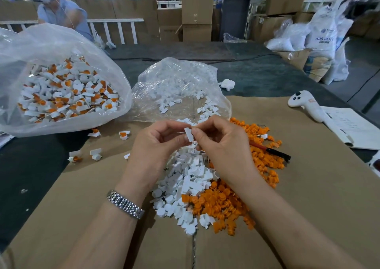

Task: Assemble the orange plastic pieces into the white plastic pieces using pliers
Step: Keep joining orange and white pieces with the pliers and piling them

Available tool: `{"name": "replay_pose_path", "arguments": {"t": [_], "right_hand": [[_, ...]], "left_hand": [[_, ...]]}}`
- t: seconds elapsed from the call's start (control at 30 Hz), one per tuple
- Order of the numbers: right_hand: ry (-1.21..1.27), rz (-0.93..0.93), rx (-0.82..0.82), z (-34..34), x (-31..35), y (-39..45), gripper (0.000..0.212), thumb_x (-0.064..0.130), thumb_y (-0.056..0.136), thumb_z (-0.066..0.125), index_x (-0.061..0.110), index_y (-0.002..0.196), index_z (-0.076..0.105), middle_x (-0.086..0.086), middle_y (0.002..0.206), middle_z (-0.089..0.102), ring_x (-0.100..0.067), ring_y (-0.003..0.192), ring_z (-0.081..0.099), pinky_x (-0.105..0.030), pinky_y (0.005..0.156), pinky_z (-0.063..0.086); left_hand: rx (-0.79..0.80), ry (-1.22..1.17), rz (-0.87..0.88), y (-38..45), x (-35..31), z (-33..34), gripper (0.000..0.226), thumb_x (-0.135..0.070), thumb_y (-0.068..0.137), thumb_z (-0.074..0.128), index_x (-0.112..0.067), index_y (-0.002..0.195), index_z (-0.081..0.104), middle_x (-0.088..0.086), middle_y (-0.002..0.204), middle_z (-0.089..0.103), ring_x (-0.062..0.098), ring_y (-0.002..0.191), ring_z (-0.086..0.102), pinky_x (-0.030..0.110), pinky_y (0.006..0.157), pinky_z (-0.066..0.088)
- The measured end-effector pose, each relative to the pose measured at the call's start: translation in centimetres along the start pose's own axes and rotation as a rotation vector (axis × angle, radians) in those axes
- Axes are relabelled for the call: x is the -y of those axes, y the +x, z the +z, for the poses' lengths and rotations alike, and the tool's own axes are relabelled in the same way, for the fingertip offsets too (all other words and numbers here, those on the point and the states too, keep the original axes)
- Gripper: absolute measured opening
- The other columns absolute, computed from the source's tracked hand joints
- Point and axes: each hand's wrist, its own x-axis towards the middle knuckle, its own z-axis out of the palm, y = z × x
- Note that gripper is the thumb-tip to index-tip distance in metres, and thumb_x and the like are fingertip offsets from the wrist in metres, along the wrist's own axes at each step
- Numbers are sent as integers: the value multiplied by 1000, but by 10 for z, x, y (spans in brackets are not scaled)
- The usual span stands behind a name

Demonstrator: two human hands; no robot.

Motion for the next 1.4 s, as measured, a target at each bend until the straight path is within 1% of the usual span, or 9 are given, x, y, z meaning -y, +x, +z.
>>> {"name": "replay_pose_path", "arguments": {"t": [0.1,0.2,0.43,0.6,0.73,0.83,1.1,1.3,1.4], "right_hand": [[55,19,24,-3,1,1,4,18,93,72,18,89,70,2,77,70,-14,71,69,-32,67,59],[65,-8,46,-6,4,1,6,17,94,71,19,99,71,0,82,71,-14,73,70,-37,72,61],[49,-54,212,-24,8,3,21,12,90,74,16,111,73,-1,87,73,-15,80,74,-32,79,61],[-175,-183,153,-24,8,1,22,17,88,77,15,109,75,3,91,71,-11,80,71,-29,77,58],[-255,-255,131,-24,6,2,23,17,86,78,12,108,76,2,91,70,-11,81,69,-32,78,57],[-302,-307,128,-21,6,2,22,18,85,79,10,106,76,2,89,69,-11,81,67,-34,77,57],[-316,-319,90,-20,6,2,22,20,84,80,11,104,76,4,89,70,-10,80,67,-33,76,58],[-360,-312,130,-17,4,2,20,20,86,79,13,104,76,6,90,69,-9,81,65,-34,77,57],[-327,-249,132,-20,6,3,30,33,83,79,18,109,75,10,92,69,-6,82,66,-28,77,58]], "left_hand": [[-14,50,19,-2,0,1,22,-6,82,82,-10,103,79,8,99,80,23,97,77,26,84,60],[35,-92,-59,-2,-4,-1,31,-15,77,82,-7,107,80,17,107,78,31,106,75,36,95,59],[73,-303,-213,1,-8,-5,27,-8,75,76,1,100,80,21,105,77,27,97,77,26,83,61],[80,-312,-255,1,-7,-7,25,-5,77,75,3,100,79,23,108,76,27,99,76,27,84,61],[81,-290,-253,2,-7,-7,33,-8,67,83,2,98,80,24,106,76,30,97,77,26,82,61],[42,-271,-245,2,-5,-6,24,-7,61,86,-2,84,78,22,94,77,29,89,78,27,81,61],[39,-274,-250,3,-5,-4,13,-6,61,84,-3,72,78,16,87,78,22,83,78,24,78,61],[-5,-251,-277,3,-4,-1,9,-6,63,83,-4,68,75,17,83,77,23,81,77,24,75,61],[-14,-262,-295,4,-5,-1,7,-5,66,83,-4,70,77,21,89,78,25,84,78,23,73,61]]}}
